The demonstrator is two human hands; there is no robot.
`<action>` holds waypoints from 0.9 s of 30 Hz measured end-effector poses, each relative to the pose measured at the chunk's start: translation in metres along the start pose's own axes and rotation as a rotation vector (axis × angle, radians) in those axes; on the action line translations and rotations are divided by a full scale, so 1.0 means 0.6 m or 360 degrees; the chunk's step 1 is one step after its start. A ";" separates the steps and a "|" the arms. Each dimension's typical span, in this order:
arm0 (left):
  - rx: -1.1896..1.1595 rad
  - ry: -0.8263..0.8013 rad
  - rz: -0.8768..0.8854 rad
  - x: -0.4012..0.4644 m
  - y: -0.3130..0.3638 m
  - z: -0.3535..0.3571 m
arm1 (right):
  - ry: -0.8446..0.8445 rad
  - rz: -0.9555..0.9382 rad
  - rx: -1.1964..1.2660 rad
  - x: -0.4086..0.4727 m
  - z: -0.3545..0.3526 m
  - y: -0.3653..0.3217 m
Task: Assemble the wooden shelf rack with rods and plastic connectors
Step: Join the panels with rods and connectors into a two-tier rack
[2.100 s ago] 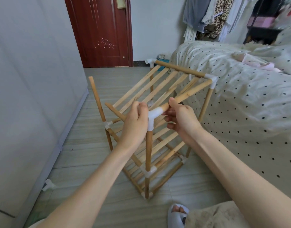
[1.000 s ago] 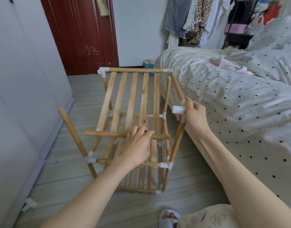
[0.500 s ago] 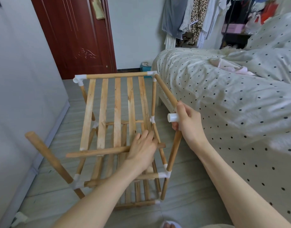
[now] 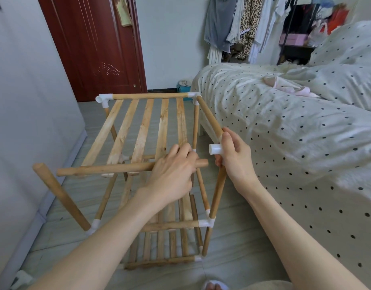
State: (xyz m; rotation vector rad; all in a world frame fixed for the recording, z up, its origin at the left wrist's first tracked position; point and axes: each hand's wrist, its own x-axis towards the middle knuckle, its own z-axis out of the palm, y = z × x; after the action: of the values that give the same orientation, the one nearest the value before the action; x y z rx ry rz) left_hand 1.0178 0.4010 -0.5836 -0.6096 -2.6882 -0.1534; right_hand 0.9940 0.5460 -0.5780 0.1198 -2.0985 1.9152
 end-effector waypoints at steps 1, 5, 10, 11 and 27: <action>-0.0026 0.0007 0.0002 0.002 0.000 -0.007 | 0.0000 0.0004 -0.0007 -0.001 0.001 -0.001; -0.0201 0.0041 -0.0002 0.015 -0.006 -0.032 | -0.0002 0.0011 -0.0077 -0.003 0.005 -0.002; -0.0236 -0.0035 0.0024 0.020 -0.007 -0.037 | -0.0001 0.0037 -0.0063 -0.001 0.004 -0.004; -0.0235 -0.0041 0.0025 0.020 -0.007 -0.038 | -0.0004 0.0042 -0.0057 -0.001 0.004 -0.004; -0.0237 -0.0166 -0.0010 0.030 -0.009 -0.067 | -0.0015 0.0106 0.0078 0.003 0.002 -0.007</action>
State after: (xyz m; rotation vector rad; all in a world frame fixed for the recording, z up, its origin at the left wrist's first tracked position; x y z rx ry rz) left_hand 1.0140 0.3955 -0.5395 -0.6709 -2.7976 -0.3347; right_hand 0.9932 0.5448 -0.5735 0.0700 -2.0874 2.0086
